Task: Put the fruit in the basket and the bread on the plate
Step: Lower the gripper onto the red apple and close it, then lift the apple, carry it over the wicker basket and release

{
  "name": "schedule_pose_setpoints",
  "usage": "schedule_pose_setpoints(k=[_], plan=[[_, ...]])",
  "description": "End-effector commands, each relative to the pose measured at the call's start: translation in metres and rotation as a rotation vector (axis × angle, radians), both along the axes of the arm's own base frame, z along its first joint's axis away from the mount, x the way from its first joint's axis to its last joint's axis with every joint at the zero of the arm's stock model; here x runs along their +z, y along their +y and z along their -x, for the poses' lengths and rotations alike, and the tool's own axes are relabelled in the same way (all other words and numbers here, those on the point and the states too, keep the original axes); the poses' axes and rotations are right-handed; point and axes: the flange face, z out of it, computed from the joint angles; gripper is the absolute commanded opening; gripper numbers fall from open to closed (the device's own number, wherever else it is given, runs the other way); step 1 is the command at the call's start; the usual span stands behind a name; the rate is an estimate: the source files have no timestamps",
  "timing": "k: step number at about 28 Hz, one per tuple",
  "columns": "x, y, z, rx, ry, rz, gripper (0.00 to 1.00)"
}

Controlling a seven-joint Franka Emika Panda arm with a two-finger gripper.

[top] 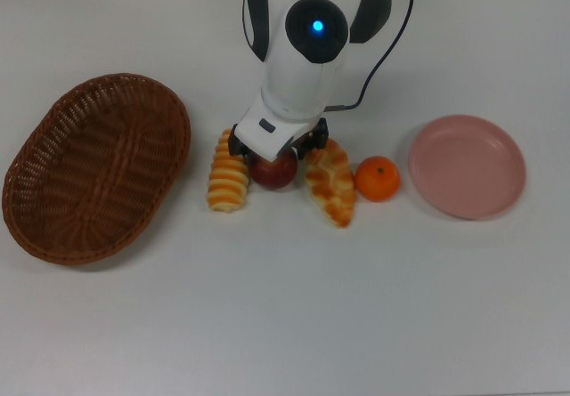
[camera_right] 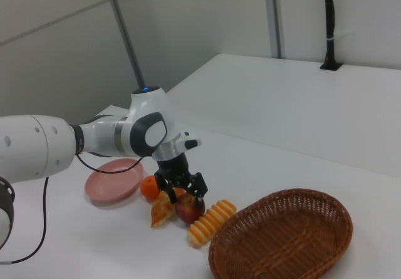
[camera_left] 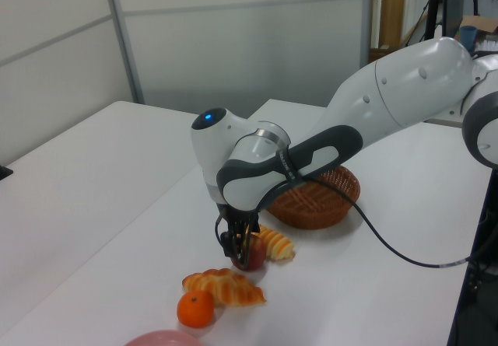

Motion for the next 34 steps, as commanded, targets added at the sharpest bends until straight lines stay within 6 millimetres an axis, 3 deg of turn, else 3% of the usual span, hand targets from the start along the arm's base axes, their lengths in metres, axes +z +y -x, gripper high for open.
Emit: schedule_pose_setpoints(k=[1, 7, 9, 11, 14, 18, 20, 23, 25, 28, 29, 33, 34], plan=[[-0.009, 0.0, 0.004, 0.025, -0.012, 0.013, 1.0], [-0.012, -0.001, 0.004, 0.024, -0.011, 0.013, 1.0], [-0.012, 0.0, 0.004, 0.026, -0.011, 0.013, 0.82], [-0.011, -0.001, 0.004, 0.02, -0.011, 0.012, 0.54], [0.0, -0.003, 0.003, 0.004, -0.022, 0.005, 0.35], [0.028, -0.008, 0.003, -0.035, -0.055, -0.01, 0.35], [0.059, -0.016, 0.008, -0.07, -0.067, -0.028, 0.35], [0.089, -0.035, 0.007, -0.116, -0.078, -0.059, 0.35], [0.118, -0.061, 0.004, -0.16, -0.11, -0.082, 0.36], [0.139, -0.089, 0.001, -0.192, -0.146, -0.086, 0.36], [0.147, -0.107, 0.0, -0.196, -0.16, -0.084, 0.36], [0.155, -0.155, -0.002, -0.2, -0.179, -0.067, 0.36], [0.15, -0.177, -0.004, -0.194, -0.177, -0.059, 0.36]])
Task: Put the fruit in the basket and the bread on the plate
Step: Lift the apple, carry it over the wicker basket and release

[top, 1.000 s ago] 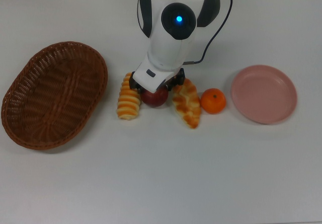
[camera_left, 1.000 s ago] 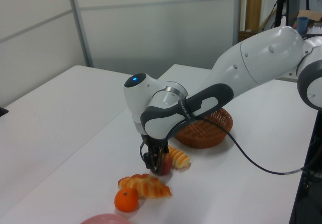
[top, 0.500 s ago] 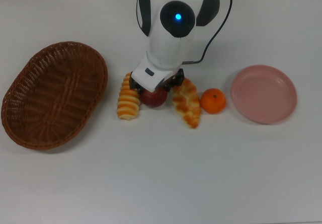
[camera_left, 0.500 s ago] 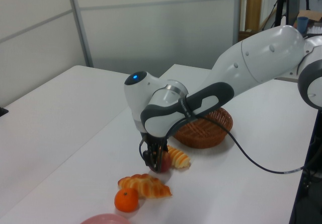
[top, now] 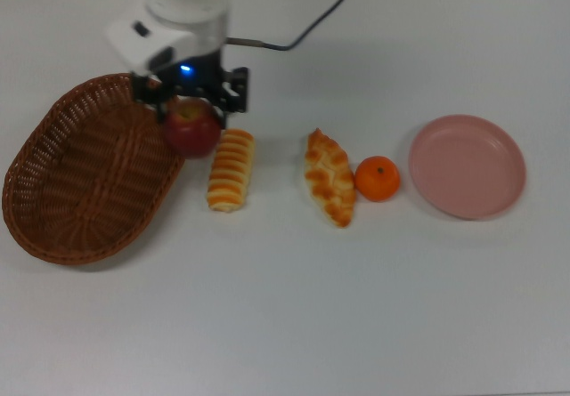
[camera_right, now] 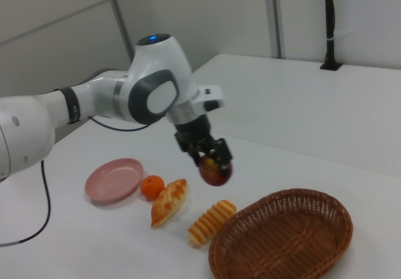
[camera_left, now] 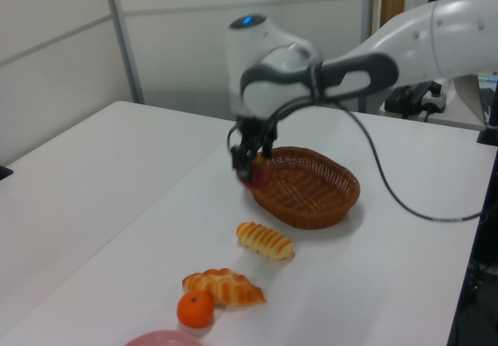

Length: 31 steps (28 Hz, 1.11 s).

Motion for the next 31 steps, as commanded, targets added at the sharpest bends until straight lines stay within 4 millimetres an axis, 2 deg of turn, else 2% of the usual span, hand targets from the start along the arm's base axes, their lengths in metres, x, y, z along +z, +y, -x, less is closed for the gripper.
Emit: schedule_pose_setpoints(k=[1, 4, 8, 9, 14, 20, 22, 24, 25, 29, 31], plan=[[-0.008, -0.063, -0.002, 0.011, 0.021, 0.011, 0.36], [-0.032, -0.099, -0.007, 0.015, 0.032, 0.035, 0.38], [-0.063, -0.126, -0.011, -0.018, 0.058, 0.031, 0.38], [-0.078, -0.131, -0.014, -0.018, 0.068, 0.031, 0.38], [-0.111, -0.132, -0.019, -0.012, 0.099, 0.028, 0.39], [-0.128, -0.128, -0.017, -0.005, 0.129, 0.021, 0.4], [-0.128, -0.127, -0.017, -0.004, 0.13, 0.021, 0.5], [-0.127, -0.128, -0.017, -0.006, 0.129, 0.02, 0.72], [-0.126, -0.129, -0.017, -0.011, 0.126, 0.016, 1.0], [-0.121, -0.126, -0.017, -0.008, 0.123, 0.014, 1.0], [-0.109, -0.123, -0.017, -0.015, 0.107, 0.008, 1.0]])
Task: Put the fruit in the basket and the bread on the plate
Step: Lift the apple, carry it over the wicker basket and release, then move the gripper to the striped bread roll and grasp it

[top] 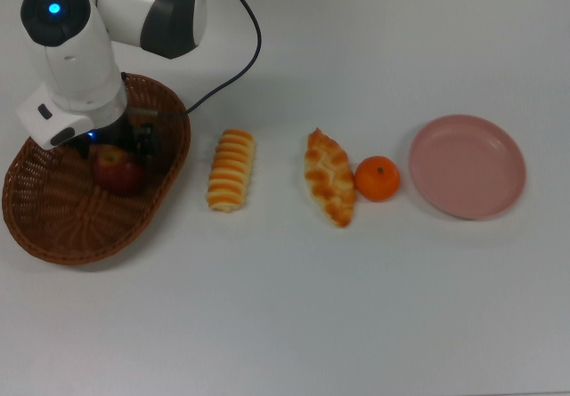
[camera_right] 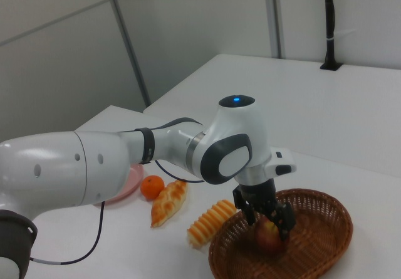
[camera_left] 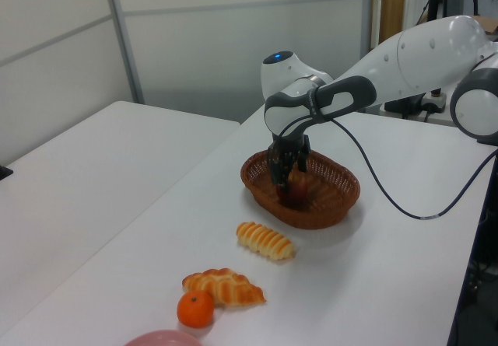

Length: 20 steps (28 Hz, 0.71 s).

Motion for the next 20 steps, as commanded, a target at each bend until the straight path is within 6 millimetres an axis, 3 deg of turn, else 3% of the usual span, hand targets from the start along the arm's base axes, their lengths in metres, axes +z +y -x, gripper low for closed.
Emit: schedule_pose_setpoints(k=[1, 5, 8, 9, 14, 20], plan=[[0.028, 0.01, 0.003, 0.009, -0.033, -0.005, 1.0], [0.05, 0.026, 0.007, -0.002, -0.04, -0.064, 1.0], [0.057, 0.061, 0.007, 0.034, -0.026, -0.095, 1.0], [0.056, 0.077, 0.008, 0.052, -0.003, -0.098, 1.0], [0.046, 0.119, 0.012, 0.078, 0.057, -0.101, 1.0], [0.023, 0.142, 0.02, 0.081, 0.103, -0.098, 1.0]])
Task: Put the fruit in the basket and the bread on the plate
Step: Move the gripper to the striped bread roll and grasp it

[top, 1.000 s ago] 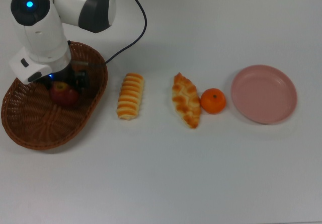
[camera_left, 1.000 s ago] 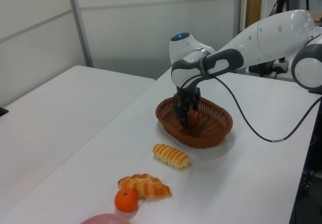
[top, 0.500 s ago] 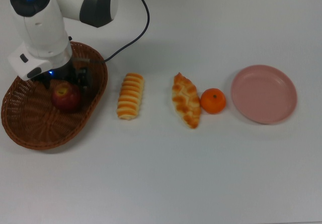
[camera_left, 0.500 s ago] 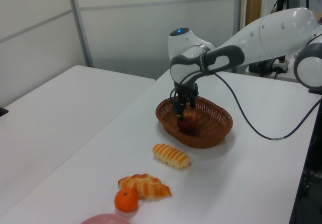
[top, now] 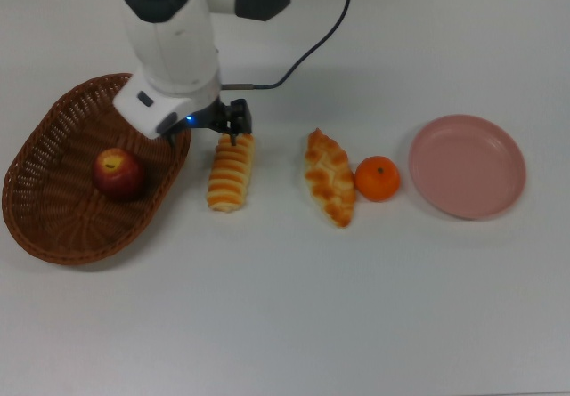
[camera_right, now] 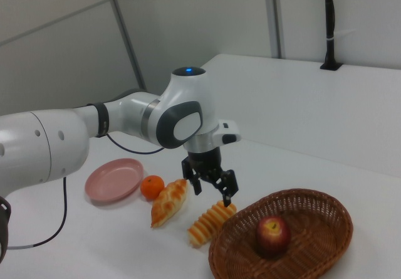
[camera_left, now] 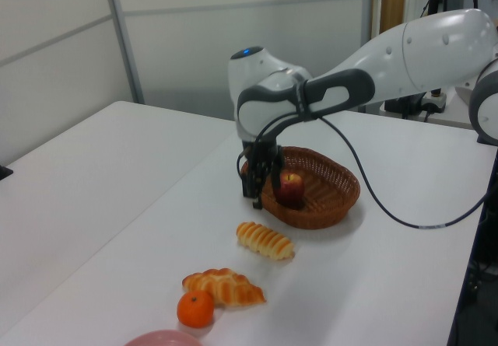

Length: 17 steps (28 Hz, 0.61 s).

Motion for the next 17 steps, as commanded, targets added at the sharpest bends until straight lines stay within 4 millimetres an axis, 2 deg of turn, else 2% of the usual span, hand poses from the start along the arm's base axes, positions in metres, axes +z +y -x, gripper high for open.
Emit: schedule_pose_setpoints(k=[1, 4, 9, 13, 17], plan=[[-0.02, 0.011, 0.012, -0.005, 0.05, -0.002, 1.0], [-0.035, 0.016, 0.017, 0.009, 0.073, 0.006, 1.0], [-0.059, 0.037, 0.025, 0.043, 0.082, 0.01, 1.0], [-0.066, 0.048, 0.028, 0.057, 0.082, 0.013, 1.0], [-0.07, 0.048, 0.029, 0.059, 0.087, 0.026, 1.0]])
